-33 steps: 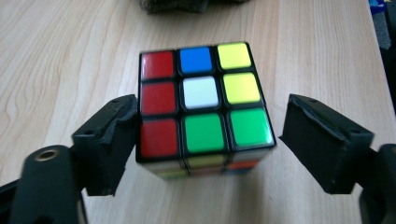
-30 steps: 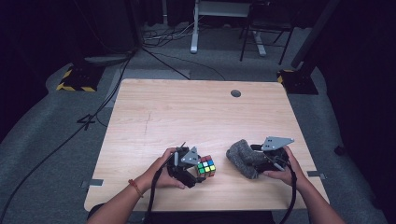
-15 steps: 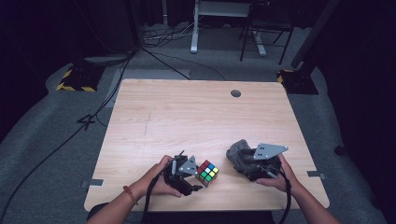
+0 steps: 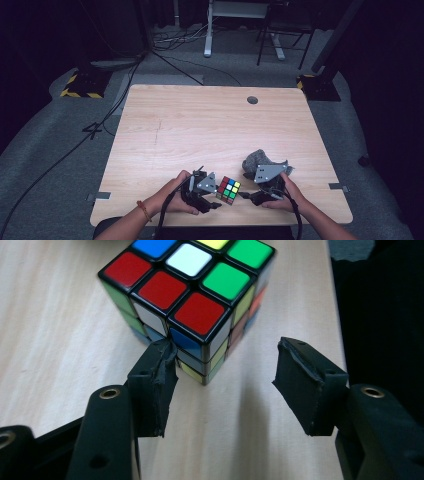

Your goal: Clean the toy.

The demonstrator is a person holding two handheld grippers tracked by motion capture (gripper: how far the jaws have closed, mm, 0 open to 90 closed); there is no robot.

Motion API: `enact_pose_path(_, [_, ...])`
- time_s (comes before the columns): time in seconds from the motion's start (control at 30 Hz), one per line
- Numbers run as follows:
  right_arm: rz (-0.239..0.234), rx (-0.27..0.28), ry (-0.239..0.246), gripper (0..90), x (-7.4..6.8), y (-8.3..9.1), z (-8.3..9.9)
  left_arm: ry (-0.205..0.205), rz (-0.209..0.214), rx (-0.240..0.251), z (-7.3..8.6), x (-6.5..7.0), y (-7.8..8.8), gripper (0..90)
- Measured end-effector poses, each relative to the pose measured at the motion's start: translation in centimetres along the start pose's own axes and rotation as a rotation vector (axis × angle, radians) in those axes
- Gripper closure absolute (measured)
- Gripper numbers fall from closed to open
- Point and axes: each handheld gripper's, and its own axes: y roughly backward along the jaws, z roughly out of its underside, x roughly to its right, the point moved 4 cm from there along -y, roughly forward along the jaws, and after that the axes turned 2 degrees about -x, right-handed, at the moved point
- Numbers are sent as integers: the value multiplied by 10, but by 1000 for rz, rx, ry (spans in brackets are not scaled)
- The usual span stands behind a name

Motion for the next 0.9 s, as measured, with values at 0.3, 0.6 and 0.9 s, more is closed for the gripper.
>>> enact_pose_path(0.3, [10,-3,-12,347,5,-4,4,78,-5,101,-2,-28,8,146])
enact_pose_path(0.6, [5,-2,-14,344,6,-7,4,-18,29,22,-21,-36,-13,159])
enact_pose_path(0.9, [7,13,-16,330,4,-11,2,-31,38,10,-15,-31,-29,233])
